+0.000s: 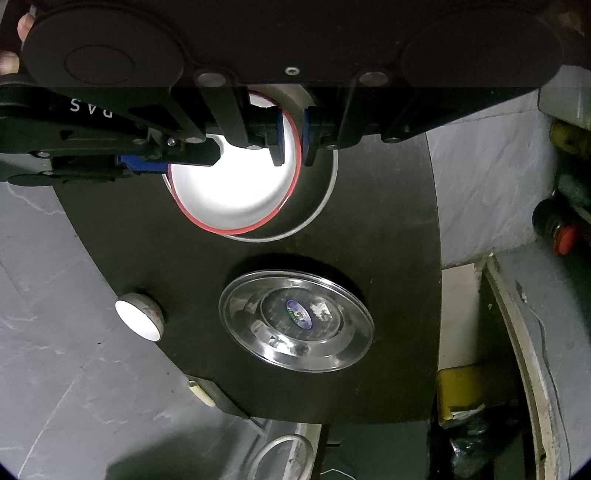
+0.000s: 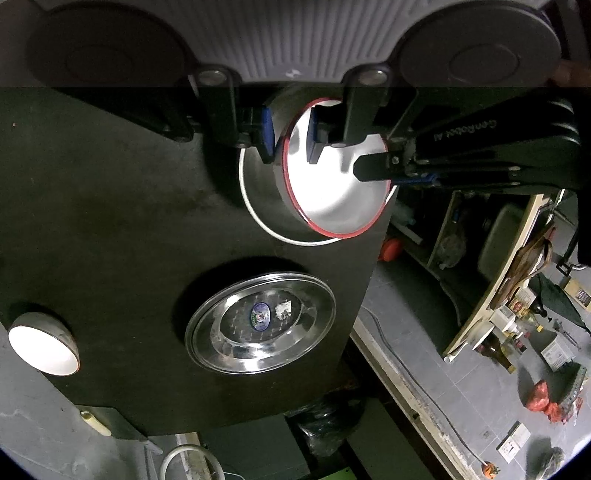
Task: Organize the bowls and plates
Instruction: 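Lower the white bowl into the steel bowl and open both tools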
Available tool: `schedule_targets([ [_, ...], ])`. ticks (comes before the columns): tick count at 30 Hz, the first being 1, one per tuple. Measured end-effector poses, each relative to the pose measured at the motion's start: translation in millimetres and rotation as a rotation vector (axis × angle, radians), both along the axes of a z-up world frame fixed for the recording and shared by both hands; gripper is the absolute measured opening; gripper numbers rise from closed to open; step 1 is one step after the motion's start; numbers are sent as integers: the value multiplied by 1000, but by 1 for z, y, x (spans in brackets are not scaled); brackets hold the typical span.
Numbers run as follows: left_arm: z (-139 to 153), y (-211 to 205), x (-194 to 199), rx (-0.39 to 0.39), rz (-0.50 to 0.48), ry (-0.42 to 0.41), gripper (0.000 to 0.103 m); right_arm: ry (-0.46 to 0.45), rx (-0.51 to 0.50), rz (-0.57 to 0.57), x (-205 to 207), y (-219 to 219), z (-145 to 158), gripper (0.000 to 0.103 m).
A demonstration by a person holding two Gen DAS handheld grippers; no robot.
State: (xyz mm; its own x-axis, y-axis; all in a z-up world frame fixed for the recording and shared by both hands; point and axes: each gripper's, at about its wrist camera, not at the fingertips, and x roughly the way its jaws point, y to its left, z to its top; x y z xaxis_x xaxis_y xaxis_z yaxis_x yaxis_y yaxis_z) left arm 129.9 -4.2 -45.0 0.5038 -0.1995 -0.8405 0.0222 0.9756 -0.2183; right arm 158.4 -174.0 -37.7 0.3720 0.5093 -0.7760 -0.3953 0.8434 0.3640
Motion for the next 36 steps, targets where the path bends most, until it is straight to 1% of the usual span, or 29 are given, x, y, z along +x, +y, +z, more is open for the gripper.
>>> schedule_targets([
  [16,-2,4,3,-2,30,18,10,11,2,20,6,5,-1,21],
  [36,-3,6,7,-10,32,20,12,10,5,13,9,5,0,22],
])
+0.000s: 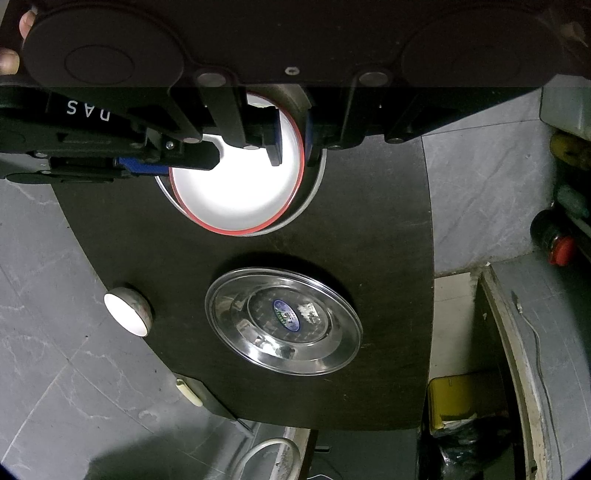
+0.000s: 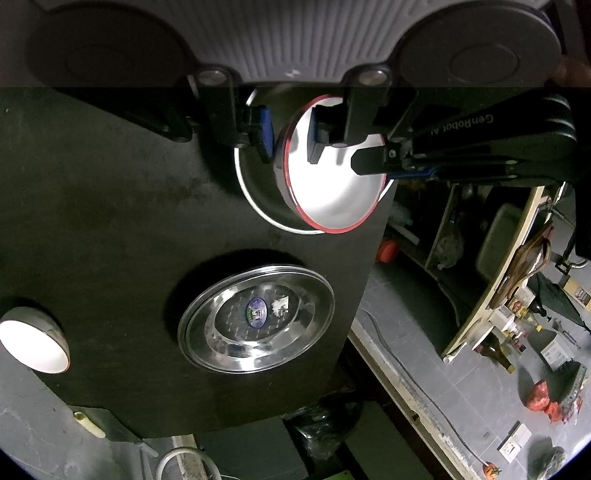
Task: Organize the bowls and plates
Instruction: 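Lower the white bowl into the steel bowl and open both tools, then lift both tools and move them toward the other white bowl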
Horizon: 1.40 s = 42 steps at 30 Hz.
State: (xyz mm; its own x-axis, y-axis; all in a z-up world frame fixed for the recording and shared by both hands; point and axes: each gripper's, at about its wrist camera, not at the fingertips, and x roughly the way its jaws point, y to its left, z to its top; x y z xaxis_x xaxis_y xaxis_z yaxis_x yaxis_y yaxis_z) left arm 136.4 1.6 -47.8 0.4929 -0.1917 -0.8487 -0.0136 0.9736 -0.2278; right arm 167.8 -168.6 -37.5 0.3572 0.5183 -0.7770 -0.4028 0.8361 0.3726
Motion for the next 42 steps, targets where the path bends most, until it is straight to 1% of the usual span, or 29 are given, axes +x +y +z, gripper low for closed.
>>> schedule_targets([
  [2,0,0,0,0,0,0,12,-3,1,-4,1,-1,1,23],
  [4,0,0,0,0,0,0,12,-8,0,-11,2,-2,2,26],
  [11,3,3,1,0,5,-15,13,-11,3,-23,2,-5,3,28],
  [15,6,2,-1,0,10,-25,16,-18,9,-25,1,-7,4,29],
  [18,9,3,-3,-8,13,-43,19,-36,23,-30,0,-10,6,31],
  [23,17,7,-4,-18,32,-72,23,-68,47,-36,-4,-17,11,31],
  [24,19,7,-4,-15,37,-78,28,-76,52,-38,-4,-19,12,31],
  [25,21,8,-3,-10,43,-87,30,-82,57,-40,-4,-20,14,33],
  [26,23,7,-3,-7,47,-93,31,-93,57,-48,-5,-22,15,37],
  [27,24,8,-2,-5,50,-98,35,-106,52,-59,-5,-24,17,42],
  [29,27,8,1,-2,54,-112,43,-116,56,-83,-3,-30,18,43],
  [31,30,6,5,10,59,-129,57,-118,62,-107,0,-37,18,45],
  [32,30,5,7,16,59,-137,59,-118,62,-121,1,-41,18,45],
  [34,32,2,13,25,56,-150,71,-117,63,-143,5,-48,17,49],
  [35,32,0,17,28,53,-158,74,-117,63,-154,6,-52,16,50],
  [36,32,-3,21,31,52,-165,81,-118,63,-165,8,-55,16,53],
  [37,33,-5,26,34,48,-171,85,-118,64,-175,11,-59,15,56],
  [38,32,-7,31,34,42,-175,87,-118,64,-189,13,-63,15,58],
  [40,32,-13,41,32,29,-183,94,-118,64,-213,18,-70,13,66],
  [42,31,-19,52,33,15,-185,98,-116,63,-242,23,-78,11,72],
])
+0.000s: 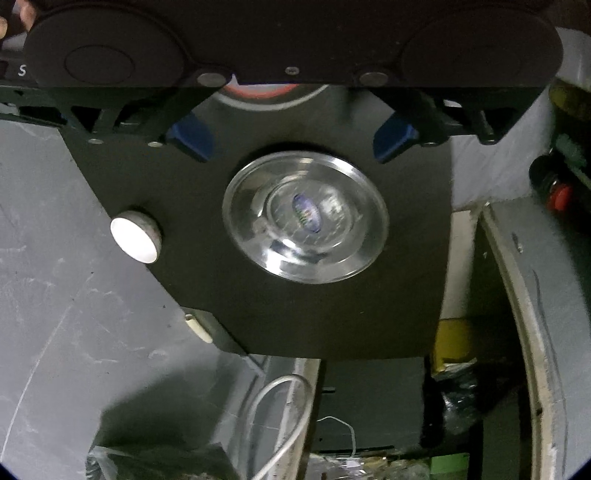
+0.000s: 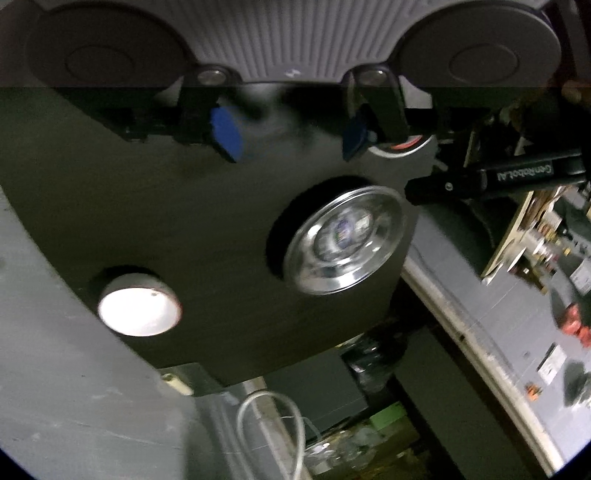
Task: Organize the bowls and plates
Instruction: 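Lift both tools and move them toward the other white bowl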
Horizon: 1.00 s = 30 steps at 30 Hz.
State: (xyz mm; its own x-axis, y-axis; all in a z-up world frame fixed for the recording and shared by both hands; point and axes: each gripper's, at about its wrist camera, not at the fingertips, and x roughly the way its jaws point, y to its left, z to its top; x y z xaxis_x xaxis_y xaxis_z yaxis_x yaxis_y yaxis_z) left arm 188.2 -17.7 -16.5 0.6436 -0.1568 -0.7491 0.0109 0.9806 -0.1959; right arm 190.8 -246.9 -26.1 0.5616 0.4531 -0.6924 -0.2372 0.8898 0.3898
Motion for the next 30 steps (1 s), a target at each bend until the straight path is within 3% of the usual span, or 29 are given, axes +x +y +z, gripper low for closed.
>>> schedule_targets([
  [12,-15,-43,69,-13,-106,40,102,21,20,-141,32,-45,-13,102],
  [20,-27,-74,111,1,-189,61,102,38,13,-239,54,-70,-26,103],
  [30,-37,-119,165,20,-280,20,102,7,3,-351,77,-88,-40,102],
])
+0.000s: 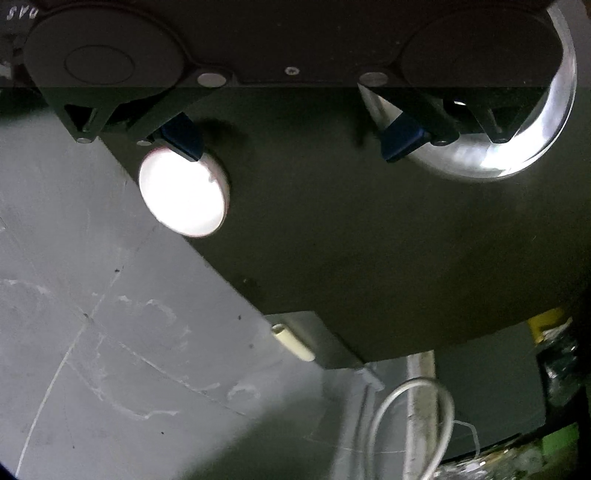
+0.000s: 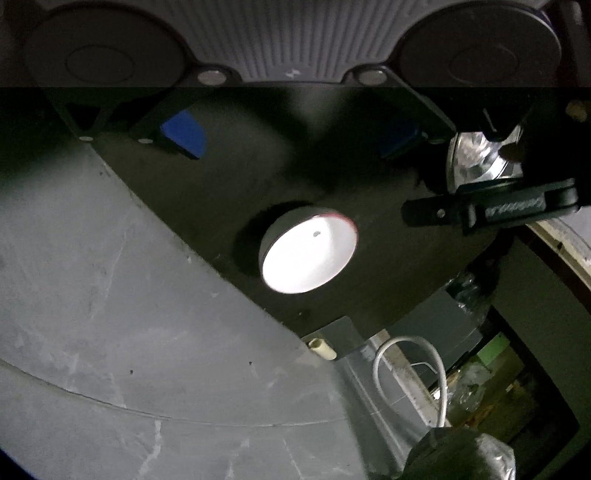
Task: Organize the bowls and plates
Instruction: 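Lift both tools and move them toward the other white bowl, then close the left tool on the white bowl rim while the right tool grips it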
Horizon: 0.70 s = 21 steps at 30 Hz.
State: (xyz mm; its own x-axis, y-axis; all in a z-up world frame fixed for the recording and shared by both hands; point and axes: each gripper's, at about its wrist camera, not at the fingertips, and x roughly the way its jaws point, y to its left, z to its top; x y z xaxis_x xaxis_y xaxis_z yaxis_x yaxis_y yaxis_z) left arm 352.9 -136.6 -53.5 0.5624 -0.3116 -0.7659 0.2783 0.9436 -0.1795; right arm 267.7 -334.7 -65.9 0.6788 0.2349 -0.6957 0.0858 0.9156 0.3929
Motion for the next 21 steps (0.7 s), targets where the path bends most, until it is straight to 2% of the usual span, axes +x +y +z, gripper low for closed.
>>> schedule_targets([
  [8,-7,-22,30,19,-56,-30,102,-48,-25,-54,21,-4,-5,101],
  [15,-16,-35,44,23,-82,-29,102,-66,-32,-83,35,-9,-9,93],
  [21,-19,-39,49,23,-90,-15,102,-72,-42,-93,43,-9,-10,91],
])
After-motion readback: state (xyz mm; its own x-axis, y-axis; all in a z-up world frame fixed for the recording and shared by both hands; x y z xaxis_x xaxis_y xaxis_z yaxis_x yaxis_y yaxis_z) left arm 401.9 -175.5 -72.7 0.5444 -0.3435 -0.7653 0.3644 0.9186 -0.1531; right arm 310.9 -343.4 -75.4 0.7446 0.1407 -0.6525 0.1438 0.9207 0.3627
